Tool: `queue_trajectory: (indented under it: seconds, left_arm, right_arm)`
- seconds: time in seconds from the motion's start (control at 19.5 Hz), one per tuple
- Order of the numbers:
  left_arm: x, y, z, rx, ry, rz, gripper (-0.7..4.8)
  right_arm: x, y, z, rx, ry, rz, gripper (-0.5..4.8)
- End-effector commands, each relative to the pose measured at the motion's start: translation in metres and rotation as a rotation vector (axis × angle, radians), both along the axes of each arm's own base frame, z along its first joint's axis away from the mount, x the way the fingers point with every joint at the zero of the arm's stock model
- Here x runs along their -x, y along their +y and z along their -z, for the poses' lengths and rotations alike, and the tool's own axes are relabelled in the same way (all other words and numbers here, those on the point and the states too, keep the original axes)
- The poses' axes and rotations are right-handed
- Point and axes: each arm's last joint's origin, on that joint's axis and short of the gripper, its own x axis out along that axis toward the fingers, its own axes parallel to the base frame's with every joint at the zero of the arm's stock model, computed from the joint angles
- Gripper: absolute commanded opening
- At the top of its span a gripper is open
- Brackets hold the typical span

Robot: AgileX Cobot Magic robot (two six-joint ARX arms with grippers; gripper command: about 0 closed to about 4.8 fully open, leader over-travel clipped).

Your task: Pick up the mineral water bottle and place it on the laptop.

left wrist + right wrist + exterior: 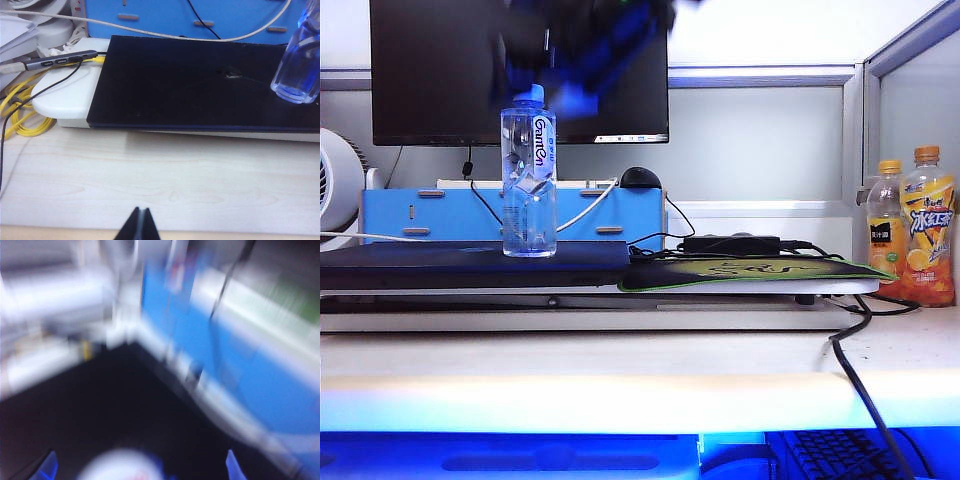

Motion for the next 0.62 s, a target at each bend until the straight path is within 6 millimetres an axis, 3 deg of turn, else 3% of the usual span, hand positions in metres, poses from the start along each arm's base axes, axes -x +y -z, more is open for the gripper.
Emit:
queue_trajectory:
  seconds: [0.05,0.15,0.31,0.36,0.41,0.51,0.62]
  left_arm:
    - [0.000,0.000,0.000,-0.001,0.000,0.003,-0.02]
    - [0.000,0.000,0.000,-0.001,0.000,0.003,-0.02]
    - [0.000,0.000,0.000,-0.001,0.000,0.003,-0.02]
    - [0.000,0.000,0.000,-0.001,0.000,0.003,-0.02]
    - [0.000,0.000,0.000,-0.001,0.000,0.003,-0.02]
    - [0.000,0.000,0.000,-0.001,0.000,0.002,-0.02]
    - [0.000,0.000,0.000,-0.001,0.000,0.003,-0.02]
  right_arm:
    - [0.017,-0.012,-0.045,-0.079,-0.104,0.022,4.79]
    - [0.033,-0.029,-0.080,-0.123,-0.170,0.104,4.79]
    - [0.073,-0.071,-0.145,-0.224,-0.308,0.281,4.79]
    - [0.091,-0.087,-0.167,-0.251,-0.361,0.322,4.30]
    - [0.123,-0.117,-0.200,-0.315,-0.445,0.383,2.27]
    - [0.163,-0.151,-0.229,-0.384,-0.503,0.393,1.02]
    - [0.191,-0.175,-0.241,-0.379,-0.529,0.397,0.33]
